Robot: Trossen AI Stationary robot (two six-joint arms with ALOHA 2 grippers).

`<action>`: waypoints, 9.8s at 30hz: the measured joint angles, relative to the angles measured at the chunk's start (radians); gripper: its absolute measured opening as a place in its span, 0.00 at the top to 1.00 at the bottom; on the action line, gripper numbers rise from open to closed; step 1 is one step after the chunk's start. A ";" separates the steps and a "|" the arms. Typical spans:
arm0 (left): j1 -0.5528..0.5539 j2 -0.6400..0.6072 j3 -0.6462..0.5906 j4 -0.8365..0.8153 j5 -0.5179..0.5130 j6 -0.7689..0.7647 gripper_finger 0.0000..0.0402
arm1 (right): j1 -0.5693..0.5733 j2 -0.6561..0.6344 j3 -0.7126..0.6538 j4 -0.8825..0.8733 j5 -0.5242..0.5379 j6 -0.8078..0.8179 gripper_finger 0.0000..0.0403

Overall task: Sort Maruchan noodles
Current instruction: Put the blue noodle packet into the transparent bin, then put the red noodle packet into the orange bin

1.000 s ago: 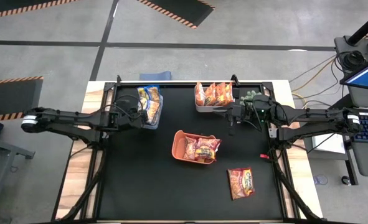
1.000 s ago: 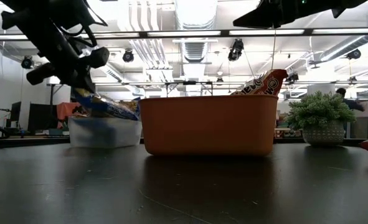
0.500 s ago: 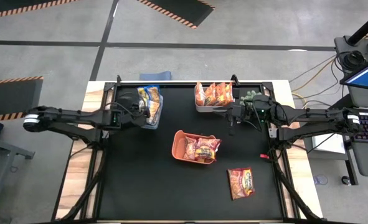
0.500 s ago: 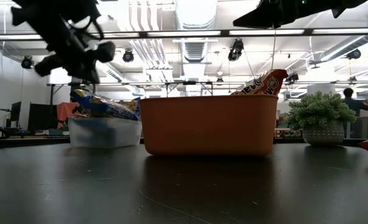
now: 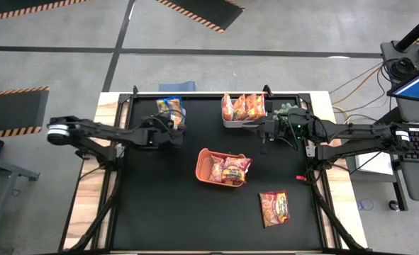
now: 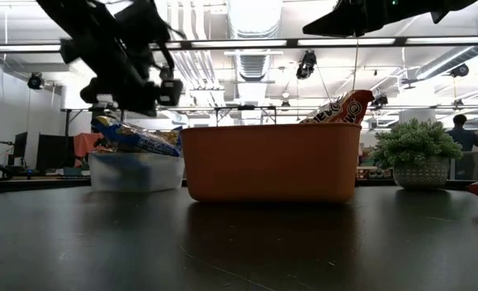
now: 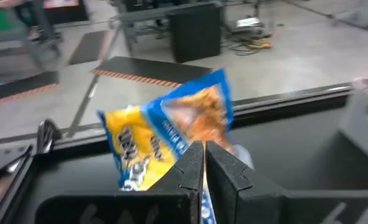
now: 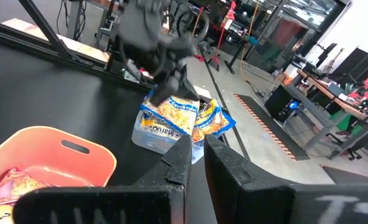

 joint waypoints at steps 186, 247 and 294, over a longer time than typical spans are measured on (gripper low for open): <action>-0.545 0.434 0.125 0.998 0.777 0.648 1.00 | 0.931 0.582 0.026 -0.332 0.386 1.866 0.22; -0.623 0.810 0.505 0.858 0.849 0.729 1.00 | 0.984 0.632 -0.252 0.215 0.718 1.738 0.09; -0.665 0.822 0.599 0.448 0.634 0.608 1.00 | 0.951 0.615 -0.240 0.233 0.761 1.718 0.09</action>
